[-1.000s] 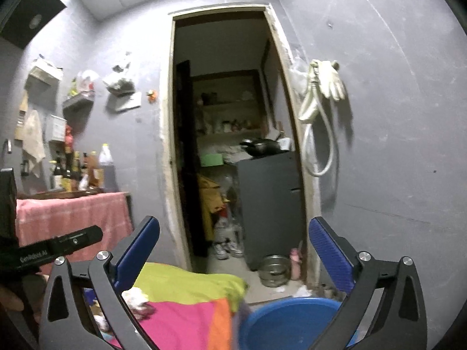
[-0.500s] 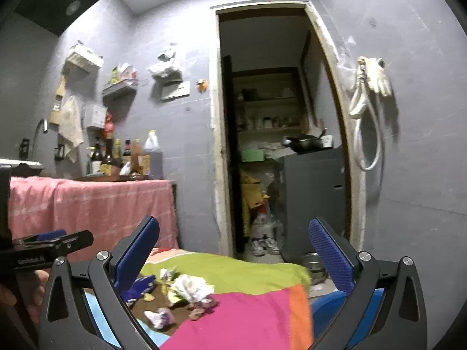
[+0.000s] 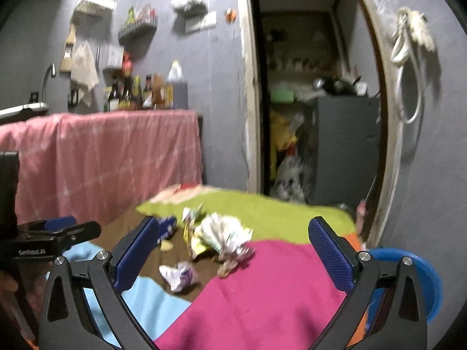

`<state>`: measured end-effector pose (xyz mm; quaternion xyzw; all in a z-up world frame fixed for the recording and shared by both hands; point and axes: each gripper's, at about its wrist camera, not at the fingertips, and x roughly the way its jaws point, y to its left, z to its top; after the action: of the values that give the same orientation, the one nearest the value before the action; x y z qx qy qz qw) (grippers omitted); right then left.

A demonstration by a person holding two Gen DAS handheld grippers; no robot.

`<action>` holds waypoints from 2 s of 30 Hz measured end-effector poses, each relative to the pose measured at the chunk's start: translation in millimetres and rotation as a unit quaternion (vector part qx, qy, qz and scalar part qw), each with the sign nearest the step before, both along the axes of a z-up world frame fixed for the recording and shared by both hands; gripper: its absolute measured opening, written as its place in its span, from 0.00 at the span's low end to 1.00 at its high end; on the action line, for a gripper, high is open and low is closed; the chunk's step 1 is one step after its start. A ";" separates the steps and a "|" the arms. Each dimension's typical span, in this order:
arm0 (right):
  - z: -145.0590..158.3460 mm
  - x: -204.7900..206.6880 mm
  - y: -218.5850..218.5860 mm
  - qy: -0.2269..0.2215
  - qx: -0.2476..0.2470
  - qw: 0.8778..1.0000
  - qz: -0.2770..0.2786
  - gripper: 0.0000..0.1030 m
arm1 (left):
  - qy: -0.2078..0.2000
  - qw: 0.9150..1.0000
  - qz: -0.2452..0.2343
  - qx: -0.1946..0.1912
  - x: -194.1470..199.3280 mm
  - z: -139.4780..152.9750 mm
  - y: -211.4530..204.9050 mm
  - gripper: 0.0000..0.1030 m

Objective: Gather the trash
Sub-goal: 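Grasp the blue-and-white wrapper with left gripper while right gripper grasps white paper, then carry both wrappers to the blue bucket and open both grippers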

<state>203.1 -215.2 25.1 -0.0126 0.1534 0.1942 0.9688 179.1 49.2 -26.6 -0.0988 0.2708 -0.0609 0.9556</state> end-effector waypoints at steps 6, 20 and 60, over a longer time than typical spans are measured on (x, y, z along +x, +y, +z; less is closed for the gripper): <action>-21.5 21.4 19.8 0.076 -0.028 0.996 0.039 0.75 | 0.045 0.998 -0.018 -0.028 18.6 -10.7 1.7 0.71; -63.9 48.9 48.8 0.206 -0.059 0.971 0.103 0.46 | 0.128 0.987 -0.049 -0.086 45.8 -29.5 2.3 0.35; 62.5 -54.4 -97.7 -0.126 -0.007 0.990 -0.068 0.07 | -0.158 0.976 -0.128 -0.080 -27.3 84.3 -161.8 0.27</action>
<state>148.7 -312.9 87.6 -0.0331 0.0317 0.1235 0.9913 151.8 -112.6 57.7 -0.1282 0.1207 -0.2193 0.9596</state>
